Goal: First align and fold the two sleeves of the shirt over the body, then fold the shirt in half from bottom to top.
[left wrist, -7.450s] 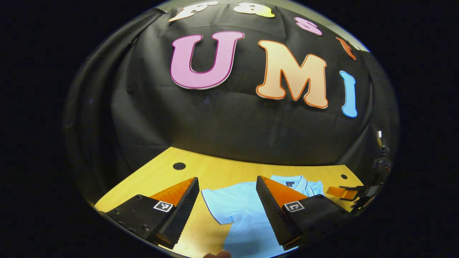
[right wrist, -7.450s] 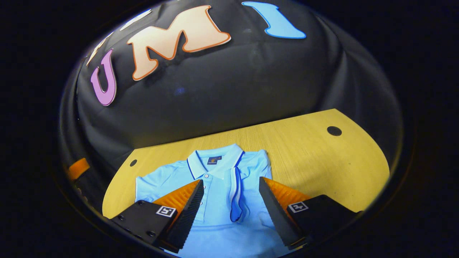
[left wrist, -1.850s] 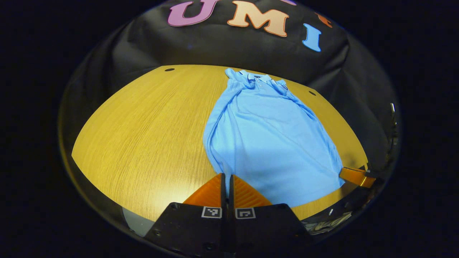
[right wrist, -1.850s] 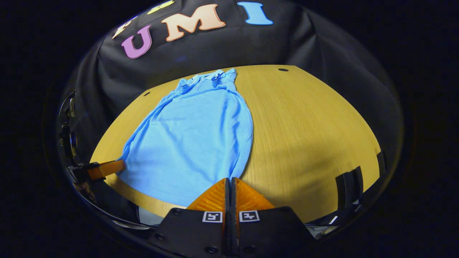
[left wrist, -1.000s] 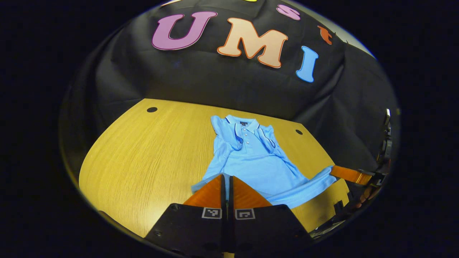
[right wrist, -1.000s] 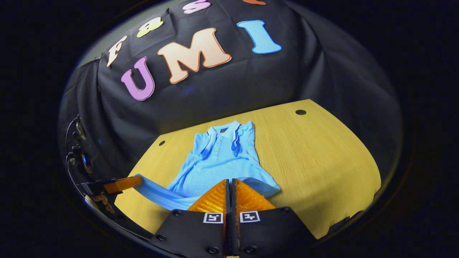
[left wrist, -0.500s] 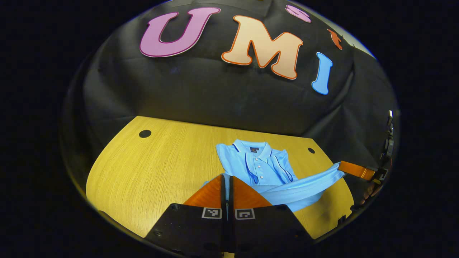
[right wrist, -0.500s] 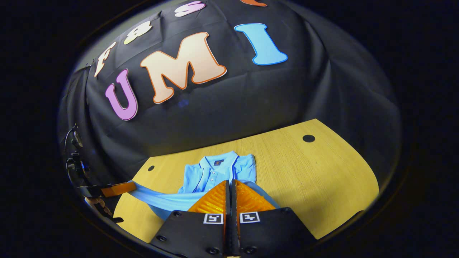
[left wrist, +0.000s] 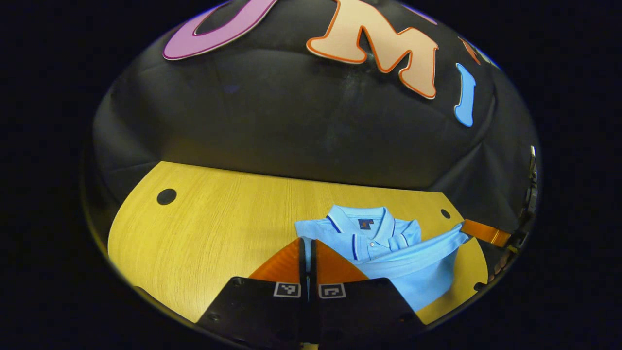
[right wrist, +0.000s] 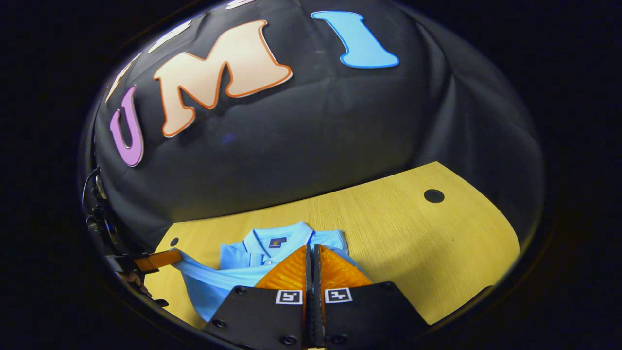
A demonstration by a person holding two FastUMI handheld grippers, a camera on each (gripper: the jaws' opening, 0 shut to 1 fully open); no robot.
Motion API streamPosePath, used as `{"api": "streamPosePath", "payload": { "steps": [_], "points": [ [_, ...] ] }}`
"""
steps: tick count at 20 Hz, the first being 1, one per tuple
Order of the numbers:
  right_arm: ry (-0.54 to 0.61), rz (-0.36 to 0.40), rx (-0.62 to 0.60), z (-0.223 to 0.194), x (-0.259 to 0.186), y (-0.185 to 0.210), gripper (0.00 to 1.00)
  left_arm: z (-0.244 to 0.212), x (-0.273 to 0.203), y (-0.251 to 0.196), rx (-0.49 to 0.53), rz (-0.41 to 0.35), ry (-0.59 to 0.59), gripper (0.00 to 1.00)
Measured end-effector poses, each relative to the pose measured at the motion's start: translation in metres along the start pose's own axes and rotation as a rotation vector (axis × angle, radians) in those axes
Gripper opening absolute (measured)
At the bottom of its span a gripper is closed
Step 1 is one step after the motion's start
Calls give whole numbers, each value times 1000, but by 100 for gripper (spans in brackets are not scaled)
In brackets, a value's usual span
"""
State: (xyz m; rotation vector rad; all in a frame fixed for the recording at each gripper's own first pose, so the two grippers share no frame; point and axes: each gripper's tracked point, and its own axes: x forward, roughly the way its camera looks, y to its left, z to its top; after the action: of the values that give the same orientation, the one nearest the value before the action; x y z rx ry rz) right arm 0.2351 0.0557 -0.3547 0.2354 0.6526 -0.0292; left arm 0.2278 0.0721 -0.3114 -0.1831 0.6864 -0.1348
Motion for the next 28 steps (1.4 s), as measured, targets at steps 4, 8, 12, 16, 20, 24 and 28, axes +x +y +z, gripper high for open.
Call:
{"api": "streamPosePath", "payload": {
  "steps": [4,8,12,16,20,24,28],
  "points": [
    [40,-79,12,-19,32,-16,2,-15,39,11,35,18,14,0],
    [27,-52,16,-18,30,-4,25,-13,29,9,33,8,-14,74],
    [-124,-30,-130,11,-17,6,94,13,-18,-7,75,26,-139,97],
    [-284,21,-263,40,-105,28,98,33,-98,-35,109,48,-268,97],
    [-395,45,-292,52,-192,31,98,48,-181,-67,132,51,-421,96],
    [-415,50,-241,47,-245,19,99,41,-244,-79,151,88,-491,95],
    [-461,34,-212,36,-289,7,99,29,-288,-74,158,133,-538,95]
  ]
}}
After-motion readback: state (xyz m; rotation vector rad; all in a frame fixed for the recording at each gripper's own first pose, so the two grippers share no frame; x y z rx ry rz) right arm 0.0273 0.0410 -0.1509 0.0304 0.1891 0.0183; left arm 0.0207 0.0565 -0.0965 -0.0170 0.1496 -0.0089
